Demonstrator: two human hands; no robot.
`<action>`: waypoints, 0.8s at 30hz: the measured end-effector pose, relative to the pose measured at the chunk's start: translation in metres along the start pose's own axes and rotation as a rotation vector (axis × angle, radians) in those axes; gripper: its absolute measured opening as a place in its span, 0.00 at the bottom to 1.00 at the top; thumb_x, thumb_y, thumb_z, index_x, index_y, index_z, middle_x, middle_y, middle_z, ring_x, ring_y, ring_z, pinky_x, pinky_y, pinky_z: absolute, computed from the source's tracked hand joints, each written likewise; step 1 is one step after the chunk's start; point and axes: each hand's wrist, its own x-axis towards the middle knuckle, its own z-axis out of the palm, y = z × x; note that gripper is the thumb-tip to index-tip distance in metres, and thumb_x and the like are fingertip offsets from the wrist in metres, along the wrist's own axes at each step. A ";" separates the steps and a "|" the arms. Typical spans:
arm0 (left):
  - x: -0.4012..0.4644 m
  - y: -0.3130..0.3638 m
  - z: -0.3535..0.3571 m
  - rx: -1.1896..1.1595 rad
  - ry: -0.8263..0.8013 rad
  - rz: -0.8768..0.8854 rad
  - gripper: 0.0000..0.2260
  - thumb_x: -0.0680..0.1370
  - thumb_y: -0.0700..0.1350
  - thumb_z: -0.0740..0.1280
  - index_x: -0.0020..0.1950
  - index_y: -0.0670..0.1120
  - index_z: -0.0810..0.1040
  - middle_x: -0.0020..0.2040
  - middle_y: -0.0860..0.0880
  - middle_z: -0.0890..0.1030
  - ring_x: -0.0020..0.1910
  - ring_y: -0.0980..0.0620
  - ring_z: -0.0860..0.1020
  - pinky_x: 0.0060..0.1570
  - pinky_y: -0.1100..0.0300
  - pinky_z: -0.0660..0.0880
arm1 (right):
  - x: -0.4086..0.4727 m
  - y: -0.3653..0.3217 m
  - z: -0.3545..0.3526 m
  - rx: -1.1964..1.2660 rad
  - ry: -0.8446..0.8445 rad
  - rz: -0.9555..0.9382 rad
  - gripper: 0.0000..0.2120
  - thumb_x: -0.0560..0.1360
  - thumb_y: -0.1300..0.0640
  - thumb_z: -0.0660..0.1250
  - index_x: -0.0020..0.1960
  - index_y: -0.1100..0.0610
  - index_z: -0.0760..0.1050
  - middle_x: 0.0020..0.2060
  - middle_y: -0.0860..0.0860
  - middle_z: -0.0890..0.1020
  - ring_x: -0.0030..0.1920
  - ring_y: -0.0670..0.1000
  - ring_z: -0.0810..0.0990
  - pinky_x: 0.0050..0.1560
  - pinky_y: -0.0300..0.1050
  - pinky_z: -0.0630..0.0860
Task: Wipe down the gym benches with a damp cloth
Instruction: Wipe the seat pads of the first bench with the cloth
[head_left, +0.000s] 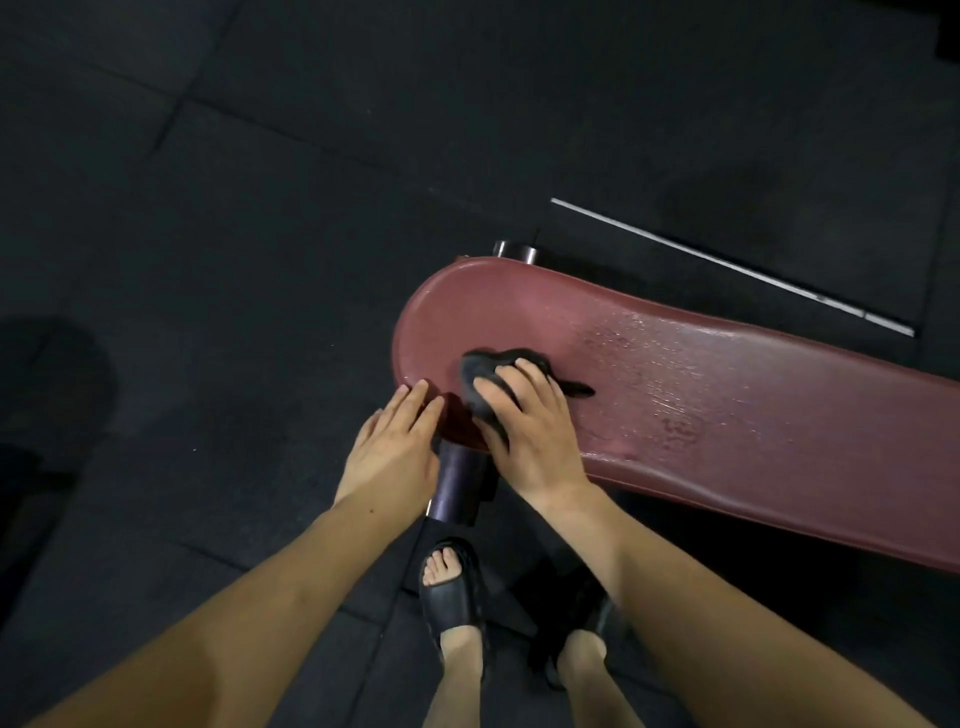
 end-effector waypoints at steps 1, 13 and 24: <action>0.001 0.005 0.001 0.014 0.016 0.012 0.29 0.81 0.42 0.59 0.83 0.47 0.59 0.84 0.49 0.54 0.83 0.50 0.50 0.81 0.50 0.51 | -0.010 0.015 -0.008 -0.018 -0.026 -0.029 0.19 0.80 0.52 0.67 0.70 0.55 0.78 0.68 0.56 0.78 0.75 0.62 0.71 0.75 0.61 0.66; 0.034 0.091 0.030 0.098 0.004 0.088 0.28 0.82 0.43 0.59 0.83 0.47 0.58 0.84 0.47 0.51 0.83 0.47 0.47 0.81 0.47 0.53 | -0.049 0.129 -0.078 -0.104 0.276 0.679 0.18 0.78 0.53 0.68 0.65 0.59 0.79 0.63 0.60 0.79 0.66 0.66 0.74 0.71 0.65 0.70; 0.061 0.129 0.030 0.140 0.011 0.042 0.30 0.81 0.42 0.58 0.83 0.48 0.55 0.85 0.48 0.48 0.83 0.48 0.44 0.81 0.48 0.49 | -0.017 0.202 -0.103 -0.098 0.155 0.277 0.14 0.81 0.51 0.68 0.64 0.54 0.80 0.62 0.56 0.79 0.65 0.64 0.76 0.67 0.60 0.72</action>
